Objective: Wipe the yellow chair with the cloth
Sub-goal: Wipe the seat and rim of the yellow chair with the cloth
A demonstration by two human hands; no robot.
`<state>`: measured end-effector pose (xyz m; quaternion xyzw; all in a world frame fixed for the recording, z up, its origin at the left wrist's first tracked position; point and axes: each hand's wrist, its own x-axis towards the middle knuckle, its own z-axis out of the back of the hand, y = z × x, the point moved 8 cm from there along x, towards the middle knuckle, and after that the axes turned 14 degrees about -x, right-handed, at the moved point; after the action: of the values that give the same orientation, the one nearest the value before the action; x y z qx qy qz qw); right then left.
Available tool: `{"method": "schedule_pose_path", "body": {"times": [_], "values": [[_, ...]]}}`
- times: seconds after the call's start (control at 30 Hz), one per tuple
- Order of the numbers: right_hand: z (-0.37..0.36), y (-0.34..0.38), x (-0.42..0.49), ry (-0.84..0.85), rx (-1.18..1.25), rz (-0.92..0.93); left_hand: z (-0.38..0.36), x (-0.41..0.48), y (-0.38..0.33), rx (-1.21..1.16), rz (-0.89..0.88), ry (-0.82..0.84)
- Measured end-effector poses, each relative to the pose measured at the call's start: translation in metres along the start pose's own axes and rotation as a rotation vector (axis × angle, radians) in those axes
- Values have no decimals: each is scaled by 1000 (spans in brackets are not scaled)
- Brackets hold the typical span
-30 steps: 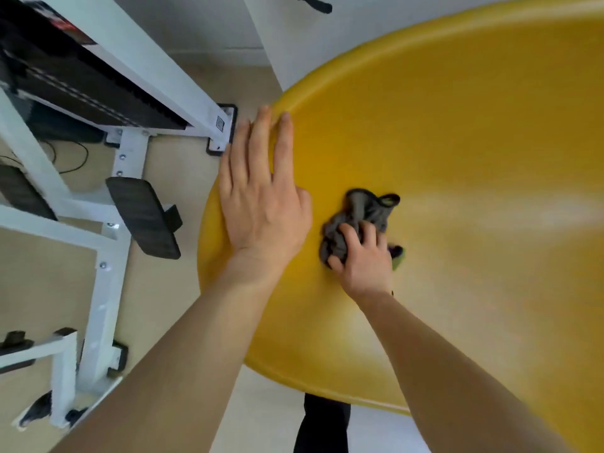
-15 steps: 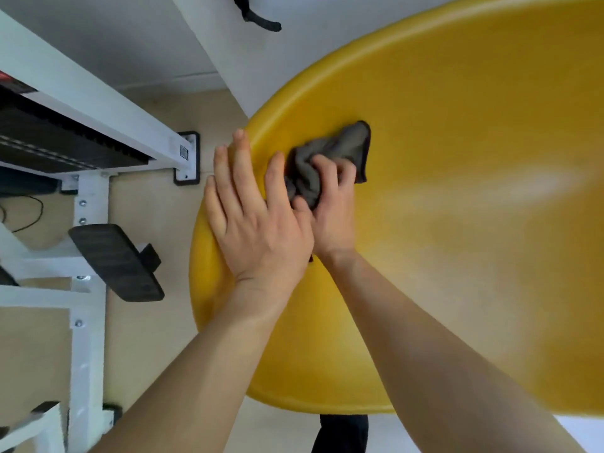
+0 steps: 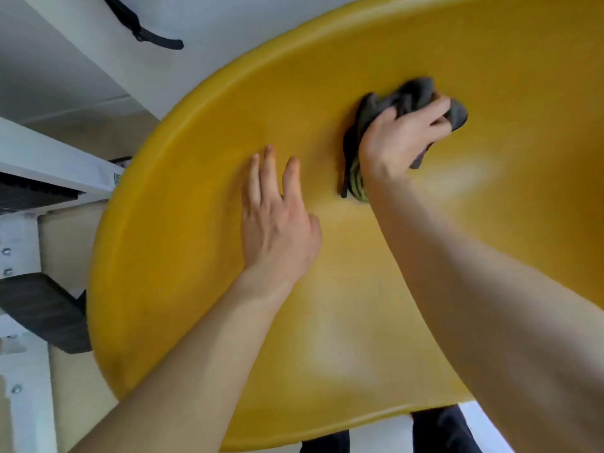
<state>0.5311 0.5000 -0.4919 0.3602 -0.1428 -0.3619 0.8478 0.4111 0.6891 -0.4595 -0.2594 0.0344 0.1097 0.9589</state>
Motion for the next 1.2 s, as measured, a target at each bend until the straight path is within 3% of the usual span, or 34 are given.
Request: {"method": "schedule_pose_path", "body": {"times": [0.07, 0.13, 0.23, 0.37, 0.47, 0.53, 0.57, 0.6, 0.67, 0.73, 0.77, 0.83, 0.9, 1.03, 1.13, 1.2], "values": [[8, 26, -6, 31, 28, 328, -5, 17, -8, -46, -5, -26], [-6, -5, -34, 238, -117, 660, -19, 26, -12, -108, 27, -3], [-24, -114, -68, 521, -556, 801, -57, 18, -12, -125, 87, 115], [-10, -184, -97, 698, -663, 570, -85, -12, 1, -94, 97, 202], [-6, -188, -102, 785, -473, 3, -60, -18, 4, -52, 76, 187], [-18, -153, -113, 799, -172, -373, -21, -11, -1, 23, 7, 124], [-27, -119, -116, 789, 41, -454, 1, -7, -6, 77, -44, 86], [-36, -76, -118, 767, 215, -471, 22, -3, -11, 135, -102, 50], [-38, 13, -114, 657, 338, -382, 59, 1, -19, 231, -203, -32], [-18, 75, -115, 526, 343, -184, 90, 4, -19, 268, -200, -116], [-4, 95, -119, 483, 351, 1, 103, 5, -14, 272, -157, -154], [2, 89, -139, 543, 280, 375, 118, 2, 3, 272, -45, -190], [-27, 12, -155, 692, -2, 487, 117, -5, 20, 287, 16, -169], [-19, -162, -161, 771, -700, 317, 108, -8, 29, 304, 15, -207], [7, -193, -155, 708, -721, 21, 103, -6, 29, 318, 27, -264], [-3, -169, -144, 682, -523, -293, 100, -9, 31, 336, 22, -261]]}}
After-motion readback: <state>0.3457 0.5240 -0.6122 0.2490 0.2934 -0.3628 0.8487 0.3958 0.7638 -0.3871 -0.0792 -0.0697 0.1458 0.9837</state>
